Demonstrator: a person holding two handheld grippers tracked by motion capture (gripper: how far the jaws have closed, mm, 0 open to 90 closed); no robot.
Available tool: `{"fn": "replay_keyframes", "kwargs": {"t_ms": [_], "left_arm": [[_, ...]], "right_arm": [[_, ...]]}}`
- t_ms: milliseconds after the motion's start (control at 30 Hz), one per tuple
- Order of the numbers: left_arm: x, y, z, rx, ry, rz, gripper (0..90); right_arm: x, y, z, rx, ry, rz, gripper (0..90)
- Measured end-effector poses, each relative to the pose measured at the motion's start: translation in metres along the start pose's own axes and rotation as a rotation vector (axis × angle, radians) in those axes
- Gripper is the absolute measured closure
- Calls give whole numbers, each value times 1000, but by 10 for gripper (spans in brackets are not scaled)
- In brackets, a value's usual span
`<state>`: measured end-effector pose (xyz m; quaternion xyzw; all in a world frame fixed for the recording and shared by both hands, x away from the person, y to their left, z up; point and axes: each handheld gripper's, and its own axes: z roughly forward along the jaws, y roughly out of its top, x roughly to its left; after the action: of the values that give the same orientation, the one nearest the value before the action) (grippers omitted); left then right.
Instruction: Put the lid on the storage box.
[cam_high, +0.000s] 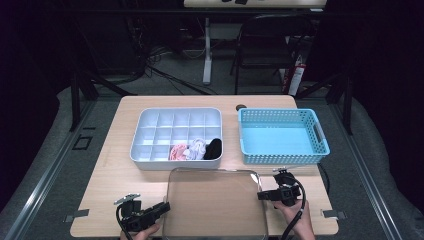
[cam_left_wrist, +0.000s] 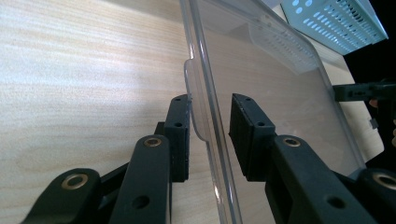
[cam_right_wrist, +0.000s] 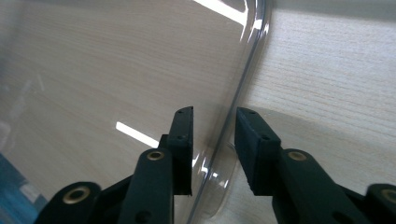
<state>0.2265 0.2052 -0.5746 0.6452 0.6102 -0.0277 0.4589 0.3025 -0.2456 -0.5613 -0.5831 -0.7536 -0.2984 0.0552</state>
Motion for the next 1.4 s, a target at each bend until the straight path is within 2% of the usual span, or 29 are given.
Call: {"fn": "replay_keyframes", "kwargs": {"t_ms": [67,267,367,600,633,933,967,1000,1233,1300,1367,1400], "left_arm": [[-1,1,-1,-3,-5,23,697],[-2,1,-1,-4,-8,37,697],[-3,1,-1,-2,-6,36,698],[-1,-4,-2,6,-15,1,701],[-1,-4,-2,7,-15,6,702],[-3,-3,-3,-9,-18,29,703],[-3,-3,-4,-11,-19,29,703],[-3,-3,-4,-11,-17,33,703],[-4,-2,-3,-19,-12,42,710],[-4,-2,-3,-19,-9,42,720],[-3,-2,-2,-9,-9,30,718],[-3,-2,-2,-7,-6,30,718]], "right_arm": [[-1,0,0,-4,12,-6,633],[-2,0,0,-10,17,4,624],[0,1,0,-4,14,-5,583],[2,-1,-1,3,9,-13,583],[1,-1,-1,4,11,-14,584],[-6,1,-1,2,68,29,556],[-5,0,0,-17,62,48,554],[-7,1,-1,-4,72,30,544],[-8,2,0,-12,79,43,520],[-7,2,1,-19,94,47,482],[-6,3,2,-16,98,44,543],[-6,2,2,-16,98,49,545]]}}
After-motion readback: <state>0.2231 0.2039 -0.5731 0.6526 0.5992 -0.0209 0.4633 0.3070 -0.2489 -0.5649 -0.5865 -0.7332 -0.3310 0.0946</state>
